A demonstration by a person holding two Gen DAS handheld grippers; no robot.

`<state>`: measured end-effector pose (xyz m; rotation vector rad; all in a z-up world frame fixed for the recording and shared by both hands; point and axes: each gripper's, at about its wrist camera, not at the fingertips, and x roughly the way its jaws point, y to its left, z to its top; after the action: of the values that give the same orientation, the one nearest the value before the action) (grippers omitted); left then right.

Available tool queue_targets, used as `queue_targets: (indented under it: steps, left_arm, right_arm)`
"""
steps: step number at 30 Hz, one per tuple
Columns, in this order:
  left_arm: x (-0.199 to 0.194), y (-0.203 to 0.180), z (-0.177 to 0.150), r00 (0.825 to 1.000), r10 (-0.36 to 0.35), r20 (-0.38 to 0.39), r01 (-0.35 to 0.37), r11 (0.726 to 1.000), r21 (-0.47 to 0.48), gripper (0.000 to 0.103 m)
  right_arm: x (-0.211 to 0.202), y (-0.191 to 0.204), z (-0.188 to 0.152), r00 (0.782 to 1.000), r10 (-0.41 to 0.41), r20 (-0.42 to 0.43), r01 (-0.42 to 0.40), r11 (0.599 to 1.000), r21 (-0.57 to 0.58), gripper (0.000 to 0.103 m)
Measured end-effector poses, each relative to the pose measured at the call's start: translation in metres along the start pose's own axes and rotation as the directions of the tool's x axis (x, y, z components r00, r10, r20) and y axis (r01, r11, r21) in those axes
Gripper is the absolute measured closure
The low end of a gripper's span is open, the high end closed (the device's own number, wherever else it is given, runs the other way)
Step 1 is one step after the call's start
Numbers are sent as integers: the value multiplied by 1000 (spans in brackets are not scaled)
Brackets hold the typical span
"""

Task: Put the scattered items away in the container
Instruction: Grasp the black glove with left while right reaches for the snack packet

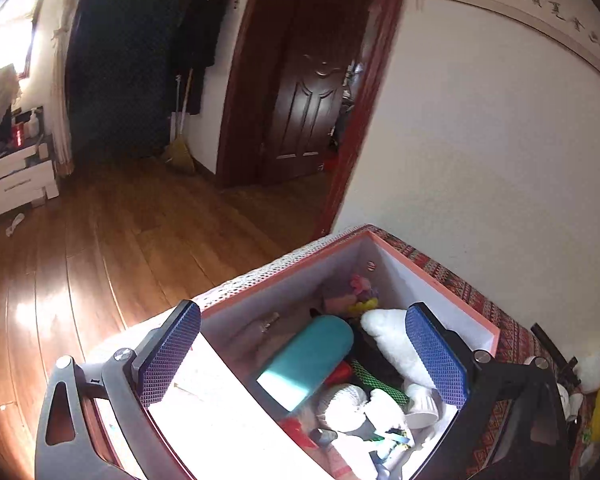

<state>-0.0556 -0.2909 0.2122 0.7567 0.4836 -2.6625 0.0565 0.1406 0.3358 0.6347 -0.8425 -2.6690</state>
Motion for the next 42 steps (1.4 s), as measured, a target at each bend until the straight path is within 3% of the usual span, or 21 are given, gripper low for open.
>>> queue_targets:
  steps: [3, 6, 10, 12, 15, 17, 19, 22, 23, 25, 27, 30, 32, 33, 37, 39, 40, 41, 42]
  left_arm:
    - [-4, -50, -15, 998, -53, -18, 54, 993, 102, 0]
    - [-8, -108, -39, 989, -133, -63, 143, 970, 195, 0]
    - [-11, -196, -94, 951, -248, -182, 297, 897, 329, 0]
    - [-12, -241, -132, 929, -272, -251, 357, 838, 413, 0]
    - [-15, -303, -195, 890, -285, -356, 442, 730, 521, 0]
    - [-19, -343, -236, 871, -284, -401, 484, 636, 601, 0]
    - [-24, -379, -269, 885, -267, -383, 466, 546, 696, 0]
    - [-27, -425, -307, 941, -212, -265, 334, 446, 830, 0]
    - [-28, -440, -317, 949, -208, -235, 304, 418, 856, 0]
    - [-35, -470, -334, 946, -231, -228, 301, 358, 884, 0]
    - [-44, -501, -351, 923, -274, -269, 348, 303, 887, 0]
    - [-54, -555, -370, 846, -338, -413, 502, 242, 830, 0]
    - [-52, -595, -376, 808, -359, -466, 560, 226, 797, 0]
    - [-48, -614, -379, 798, -359, -485, 578, 225, 784, 0]
    - [-17, -682, -389, 789, -299, -536, 610, 287, 738, 0]
    - [5, -702, -399, 805, -228, -548, 593, 307, 744, 0]
    - [14, -708, -404, 802, -208, -560, 597, 284, 750, 3]
    - [22, -711, -408, 783, -184, -594, 621, 278, 733, 11]
    - [28, -711, -408, 731, -180, -658, 678, 293, 674, 54]
  right_arm:
    - [-28, -63, 9, 994, -96, 55, 86, 982, 169, 10]
    - [-58, -118, 22, 985, -125, 116, 83, 946, 313, 10]
    - [-100, -178, 29, 956, -214, 202, 102, 886, 452, 6]
    - [-114, -208, 26, 946, -246, 211, 103, 846, 524, 6]
    - [-119, -252, 16, 951, -253, 177, 93, 781, 618, 6]
    - [-118, -276, 8, 958, -240, 158, 72, 733, 676, 6]
    - [-117, -295, 1, 963, -224, 147, 51, 691, 721, 6]
    - [-113, -312, -2, 968, -205, 145, 26, 656, 754, 6]
    - [-111, -316, -1, 969, -200, 146, 20, 651, 759, 6]
    - [-106, -322, 0, 972, -188, 144, 11, 643, 765, 6]
    - [-102, -329, -4, 973, -177, 148, -8, 615, 788, 6]
    - [-103, -342, -17, 966, -153, 208, -97, 532, 841, 6]
    - [-112, -347, -26, 943, -163, 290, -184, 473, 862, 6]
    - [-118, -348, -27, 934, -172, 314, -206, 459, 864, 6]
    - [-148, -358, -26, 897, -222, 381, -253, 449, 857, 6]
    - [-164, -365, -22, 882, -255, 397, -251, 460, 852, 6]
    - [-171, -368, -21, 875, -274, 400, -242, 467, 850, 6]
    - [-176, -371, -18, 870, -291, 399, -231, 476, 849, 7]
    - [-179, -373, -15, 867, -299, 398, -220, 488, 845, 9]
